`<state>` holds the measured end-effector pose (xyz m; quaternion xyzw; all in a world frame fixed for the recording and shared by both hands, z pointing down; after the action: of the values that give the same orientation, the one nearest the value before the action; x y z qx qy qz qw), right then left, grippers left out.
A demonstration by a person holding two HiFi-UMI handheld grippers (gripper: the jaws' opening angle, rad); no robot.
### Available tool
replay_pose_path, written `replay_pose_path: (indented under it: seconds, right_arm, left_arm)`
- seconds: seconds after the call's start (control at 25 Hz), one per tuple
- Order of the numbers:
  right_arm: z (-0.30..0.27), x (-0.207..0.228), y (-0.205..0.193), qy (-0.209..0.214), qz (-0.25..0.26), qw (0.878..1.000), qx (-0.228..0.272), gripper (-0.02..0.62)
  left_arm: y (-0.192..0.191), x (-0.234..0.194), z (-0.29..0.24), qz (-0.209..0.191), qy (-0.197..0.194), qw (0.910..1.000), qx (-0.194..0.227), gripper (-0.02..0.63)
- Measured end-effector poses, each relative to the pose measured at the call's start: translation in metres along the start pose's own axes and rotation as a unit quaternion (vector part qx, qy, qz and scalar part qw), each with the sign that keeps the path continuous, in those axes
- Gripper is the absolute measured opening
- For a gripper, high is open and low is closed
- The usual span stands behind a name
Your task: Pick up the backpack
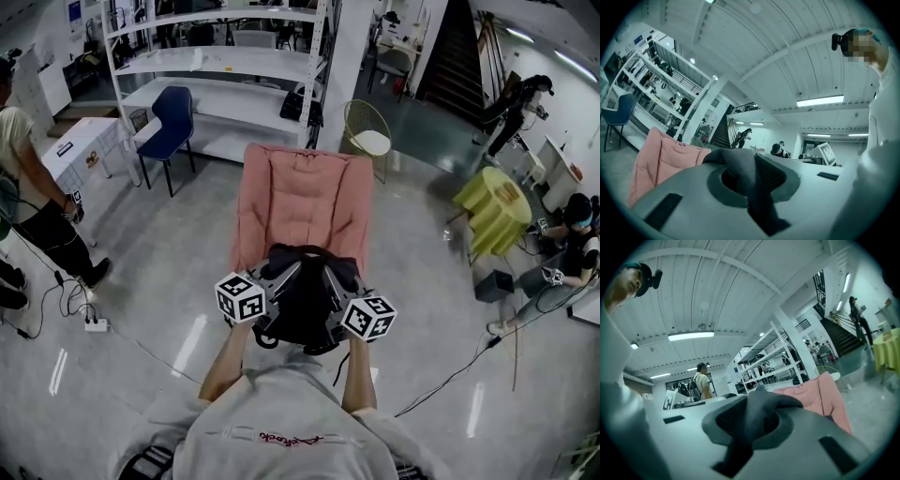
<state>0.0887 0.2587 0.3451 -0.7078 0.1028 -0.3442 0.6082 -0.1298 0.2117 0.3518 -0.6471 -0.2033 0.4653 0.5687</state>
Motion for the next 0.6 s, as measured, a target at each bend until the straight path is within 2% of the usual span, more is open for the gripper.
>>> replay_pose_path:
  seconds: [0.36, 0.6]
  right_arm:
    - [-0.0006, -0.0028, -0.0024, 0.003, -0.002, 1.0, -0.012, 0.052]
    - [0.0007, 0.0041, -0.0033, 0.0, -0.009, 1.0, 0.001, 0.052]
  left_arm:
    - [-0.0033, -0.0018, 0.0058, 0.014, 0.007, 0.9999, 0.006, 0.052]
    - [-0.0034, -0.0031, -0.0022, 0.006, -0.001, 1.0, -0.002, 0.052]
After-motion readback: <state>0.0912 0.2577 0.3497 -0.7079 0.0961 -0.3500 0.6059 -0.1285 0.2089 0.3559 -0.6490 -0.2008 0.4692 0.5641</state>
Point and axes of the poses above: the fingertips, and each gripper's own axes: z backward along the fingers, x to its right, y out of its top, the point moved 10 cm from there along z, backward along the fingers, and after that the axes turned 4 degrees about y, right-handed, at the moved point
